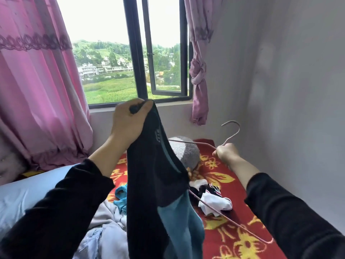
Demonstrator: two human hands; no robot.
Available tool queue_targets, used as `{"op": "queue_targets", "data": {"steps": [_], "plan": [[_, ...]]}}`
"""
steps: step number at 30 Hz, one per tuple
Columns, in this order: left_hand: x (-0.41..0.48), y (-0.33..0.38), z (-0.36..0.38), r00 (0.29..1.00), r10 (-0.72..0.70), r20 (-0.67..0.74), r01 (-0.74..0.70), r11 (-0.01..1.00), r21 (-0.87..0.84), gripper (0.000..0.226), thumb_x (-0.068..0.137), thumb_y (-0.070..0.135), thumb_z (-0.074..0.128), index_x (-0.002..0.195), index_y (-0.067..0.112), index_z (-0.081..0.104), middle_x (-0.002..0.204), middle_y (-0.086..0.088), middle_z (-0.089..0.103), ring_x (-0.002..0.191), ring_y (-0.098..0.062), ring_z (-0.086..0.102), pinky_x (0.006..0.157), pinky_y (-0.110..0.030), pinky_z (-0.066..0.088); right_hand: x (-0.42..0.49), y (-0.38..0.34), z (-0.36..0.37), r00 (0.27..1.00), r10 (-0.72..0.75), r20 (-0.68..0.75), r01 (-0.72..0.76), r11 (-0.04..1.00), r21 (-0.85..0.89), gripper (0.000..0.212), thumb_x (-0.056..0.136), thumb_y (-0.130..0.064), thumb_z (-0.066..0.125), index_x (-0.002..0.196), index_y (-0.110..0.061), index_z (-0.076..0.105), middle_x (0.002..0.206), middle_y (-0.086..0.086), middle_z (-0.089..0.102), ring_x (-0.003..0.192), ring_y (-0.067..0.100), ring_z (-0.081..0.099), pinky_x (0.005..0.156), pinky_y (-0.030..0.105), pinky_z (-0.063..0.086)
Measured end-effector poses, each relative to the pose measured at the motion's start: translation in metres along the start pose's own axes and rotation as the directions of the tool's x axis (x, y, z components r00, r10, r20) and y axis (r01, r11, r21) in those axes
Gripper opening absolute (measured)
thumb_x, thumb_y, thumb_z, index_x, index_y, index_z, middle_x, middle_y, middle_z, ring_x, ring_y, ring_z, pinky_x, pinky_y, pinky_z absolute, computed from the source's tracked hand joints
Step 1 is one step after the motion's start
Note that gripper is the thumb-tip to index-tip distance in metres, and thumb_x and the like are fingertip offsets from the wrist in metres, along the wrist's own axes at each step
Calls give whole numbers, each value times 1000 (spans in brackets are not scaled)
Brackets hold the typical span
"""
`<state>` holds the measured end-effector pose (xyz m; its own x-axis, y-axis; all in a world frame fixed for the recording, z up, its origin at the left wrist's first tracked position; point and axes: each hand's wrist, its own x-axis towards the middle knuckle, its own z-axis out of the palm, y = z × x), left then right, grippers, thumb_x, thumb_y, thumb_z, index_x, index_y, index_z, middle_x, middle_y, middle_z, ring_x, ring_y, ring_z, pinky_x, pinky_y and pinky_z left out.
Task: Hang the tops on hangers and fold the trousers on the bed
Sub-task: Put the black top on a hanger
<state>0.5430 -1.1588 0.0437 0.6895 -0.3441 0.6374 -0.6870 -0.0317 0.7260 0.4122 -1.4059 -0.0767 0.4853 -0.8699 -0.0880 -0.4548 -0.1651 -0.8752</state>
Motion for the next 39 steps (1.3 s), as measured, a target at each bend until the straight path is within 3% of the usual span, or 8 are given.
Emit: {"op": "queue_targets", "data": {"steps": [5, 8, 12, 16, 24, 29, 35, 39], "plan": [[16, 7, -11, 985, 19, -170, -1, 994, 106, 37, 88, 30, 64, 63, 2, 62, 52, 0, 44, 51, -11, 41, 55, -26, 31, -8, -10, 12, 998, -58, -10, 58, 962, 265, 28, 60, -32, 67, 75, -9, 73, 72, 3, 65, 68, 20, 56, 60, 33, 43], [18, 5, -20, 970, 29, -240, 1, 992, 124, 37, 87, 31, 63, 71, -1, 66, 59, -9, 52, 59, -17, 46, 60, -27, 36, -3, -18, 22, 997, -75, -9, 74, 960, 268, 26, 74, -28, 69, 90, -9, 75, 90, 4, 72, 86, 22, 65, 81, 39, 53], [25, 10, -37, 953, 25, -301, -12, 999, 42, 26, 82, 38, 65, 59, 26, 62, 61, -2, 56, 60, -14, 50, 61, -26, 40, 1, -2, 36, 994, -82, -69, 76, 992, -96, 21, 87, -25, 58, 92, -12, 73, 98, 11, 72, 94, 32, 65, 78, 34, 49], [26, 5, -47, 942, 26, -335, -8, 999, 54, 28, 82, 37, 67, 57, 28, 60, 57, 2, 54, 54, -8, 48, 58, -23, 39, -9, 22, 56, 975, -173, -140, 105, 911, -398, 24, 91, -24, 51, 102, -15, 70, 106, 11, 71, 102, 33, 65, 74, 31, 42], [27, -22, -69, 908, -63, -415, 100, 993, 69, 34, 84, 33, 66, 53, 25, 57, 35, 18, 44, 35, 1, 42, 40, -8, 30, 5, 90, 40, 966, -200, -164, 55, 780, -624, 24, 95, -15, 45, 103, -9, 66, 108, 14, 69, 102, 33, 65, 77, 33, 47], [13, -45, -41, 961, -137, -242, 176, 973, 148, 27, 86, 33, 67, 67, 14, 71, 55, 2, 62, 51, -10, 56, 57, -25, 50, 6, 70, 51, 971, -176, -164, 97, 911, -400, 31, 98, -25, 45, 105, -7, 69, 105, 19, 69, 101, 38, 64, 78, 36, 47], [-9, -68, -6, 972, -234, -26, 233, 937, 261, 35, 83, 38, 69, 67, 7, 72, 63, -15, 66, 62, -30, 64, 60, -40, 52, -16, 6, 77, 947, -292, -132, 289, 957, -39, 27, 95, -27, 54, 89, -10, 74, 93, 15, 72, 95, 33, 65, 75, 32, 43], [-15, -83, -13, 932, -361, -24, 356, 903, 242, 30, 80, 40, 72, 67, 14, 75, 69, -10, 70, 71, -27, 67, 72, -43, 57, -27, -40, 66, 948, -275, -163, 318, 865, 388, 44, 96, -34, 50, 64, -7, 63, 51, -2, 54, 50, 15, 51, 52, 26, 36]]}}
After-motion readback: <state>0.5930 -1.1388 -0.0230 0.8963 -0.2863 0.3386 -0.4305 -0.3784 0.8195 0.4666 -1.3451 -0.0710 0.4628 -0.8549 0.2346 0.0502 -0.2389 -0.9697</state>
